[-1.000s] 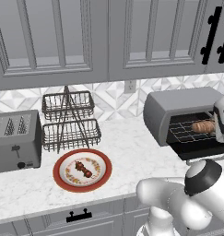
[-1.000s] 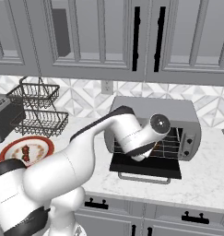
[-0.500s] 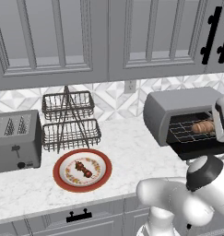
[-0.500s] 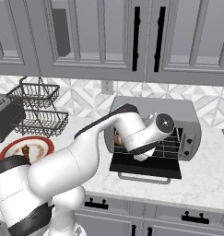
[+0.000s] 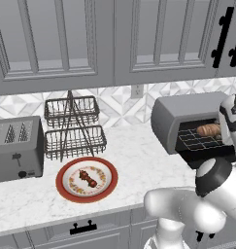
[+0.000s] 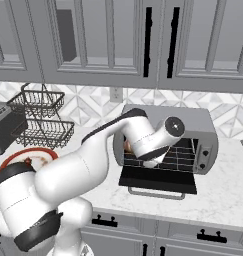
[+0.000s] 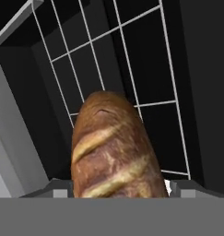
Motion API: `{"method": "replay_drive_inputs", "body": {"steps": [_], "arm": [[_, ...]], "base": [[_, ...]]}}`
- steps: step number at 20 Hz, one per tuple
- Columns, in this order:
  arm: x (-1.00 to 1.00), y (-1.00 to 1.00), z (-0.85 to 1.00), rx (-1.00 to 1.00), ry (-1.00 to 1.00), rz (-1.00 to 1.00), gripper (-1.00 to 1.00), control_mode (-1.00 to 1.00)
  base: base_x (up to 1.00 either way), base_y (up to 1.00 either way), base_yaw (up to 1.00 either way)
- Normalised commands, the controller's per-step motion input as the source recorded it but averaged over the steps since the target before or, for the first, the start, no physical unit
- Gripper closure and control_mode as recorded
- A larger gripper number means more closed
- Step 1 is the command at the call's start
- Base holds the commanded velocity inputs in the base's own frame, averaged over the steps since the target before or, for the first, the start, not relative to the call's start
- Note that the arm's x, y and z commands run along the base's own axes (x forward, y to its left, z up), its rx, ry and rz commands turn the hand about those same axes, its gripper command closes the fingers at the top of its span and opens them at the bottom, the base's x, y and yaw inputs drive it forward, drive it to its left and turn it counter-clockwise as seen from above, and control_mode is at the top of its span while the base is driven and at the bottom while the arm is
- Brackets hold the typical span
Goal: Pick up the kebab skewer and baguette bread, and place them inside the toaster oven. Close the toaster oven door and start by setting the timer.
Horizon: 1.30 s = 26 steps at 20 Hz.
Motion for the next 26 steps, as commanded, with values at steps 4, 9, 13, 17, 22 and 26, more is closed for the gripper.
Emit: {"method": "replay_drive_inputs", "body": {"steps": [4, 9, 13, 17, 22, 26], "arm": [[0.09, 0.00, -0.09, -0.01, -0.02, -0.01, 1.00, -1.00], [0.22, 0.00, -0.20, -0.01, 0.00, 0.00, 1.00, -1.00], [0.32, 0.00, -0.15, 0.00, 0.00, 0.00, 1.00, -1.00], [0.25, 0.00, -0.13, 0.00, 0.00, 0.00, 1.00, -1.00], [0.22, 0.00, -0.15, 0.00, 0.00, 0.00, 1.00, -1.00], [0.22, 0.00, -0.14, 0.00, 0.00, 0.00, 1.00, -1.00]], "base": [[0.00, 0.00, 0.00], [0.00, 0.00, 0.00], [0.00, 0.00, 0.00], [0.00, 0.00, 0.00], [0.00, 0.00, 0.00], [0.00, 0.00, 0.00]]}}
